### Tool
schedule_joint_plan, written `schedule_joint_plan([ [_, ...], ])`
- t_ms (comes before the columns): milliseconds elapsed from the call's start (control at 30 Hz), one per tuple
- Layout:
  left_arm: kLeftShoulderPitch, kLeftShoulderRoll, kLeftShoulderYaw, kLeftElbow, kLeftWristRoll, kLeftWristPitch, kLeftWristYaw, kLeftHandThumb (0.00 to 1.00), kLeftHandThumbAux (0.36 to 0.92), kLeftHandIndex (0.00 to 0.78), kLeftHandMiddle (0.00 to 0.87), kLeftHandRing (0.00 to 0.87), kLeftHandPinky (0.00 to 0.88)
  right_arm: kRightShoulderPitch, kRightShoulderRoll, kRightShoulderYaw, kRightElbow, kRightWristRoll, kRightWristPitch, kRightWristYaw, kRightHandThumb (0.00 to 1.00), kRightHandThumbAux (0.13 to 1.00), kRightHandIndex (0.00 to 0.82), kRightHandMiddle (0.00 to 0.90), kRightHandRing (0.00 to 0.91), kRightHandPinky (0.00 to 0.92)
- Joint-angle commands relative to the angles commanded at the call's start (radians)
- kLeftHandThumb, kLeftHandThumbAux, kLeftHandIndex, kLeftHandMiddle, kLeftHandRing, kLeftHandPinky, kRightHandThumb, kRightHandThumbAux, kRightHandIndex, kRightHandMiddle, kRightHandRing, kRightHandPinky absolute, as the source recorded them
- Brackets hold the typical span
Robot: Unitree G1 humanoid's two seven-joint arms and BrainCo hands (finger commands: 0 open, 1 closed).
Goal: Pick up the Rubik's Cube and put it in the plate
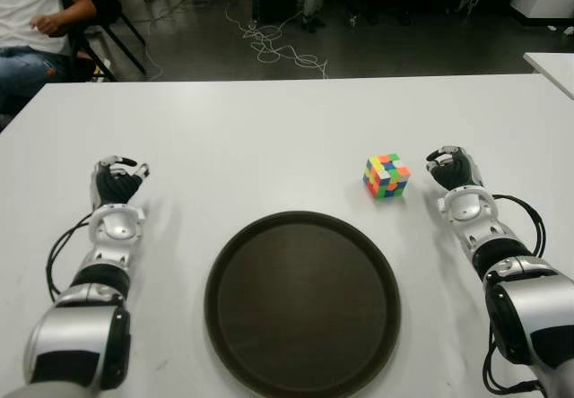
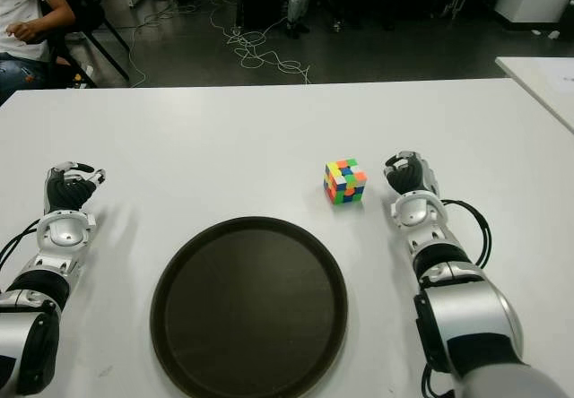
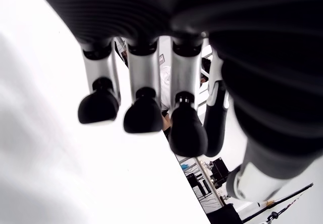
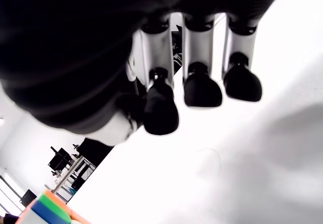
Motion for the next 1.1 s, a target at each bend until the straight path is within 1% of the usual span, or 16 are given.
schedule_joint_plan([
  [233, -0.002, 0.002, -0.001, 0.003, 0.002, 0.004, 0.003, 0.715, 0.699, 0.442, 0.810, 0.815, 0.804, 0.000, 0.002, -0.004, 0.000, 0.005, 0.002, -0.001, 0.707, 0.718, 0.440, 0.818, 0.823, 0.820],
  [500, -0.002, 0.002, -0.001, 0.002, 0.002, 0.004, 0.004, 0.714, 0.700, 0.443, 0.812, 0.815, 0.804, -0.003, 0.003, -0.009, 0.002, 0.011, 0.012, 0.009, 0.706, 0.719, 0.439, 0.805, 0.809, 0.798],
  [800, 0.000, 0.001, -0.001, 0.001, 0.002, 0.002, 0.003, 0.714, 0.700, 0.442, 0.809, 0.810, 0.799, 0.000, 0.001, -0.008, 0.001, 0.011, 0.004, 0.013, 0.705, 0.720, 0.438, 0.802, 0.808, 0.802],
  [1100, 0.000, 0.001, -0.003, 0.004, 0.004, 0.003, 0.007, 0.714, 0.700, 0.443, 0.816, 0.817, 0.807, 0.003, 0.000, -0.014, 0.000, 0.014, 0.000, 0.014, 0.704, 0.721, 0.437, 0.787, 0.794, 0.787],
])
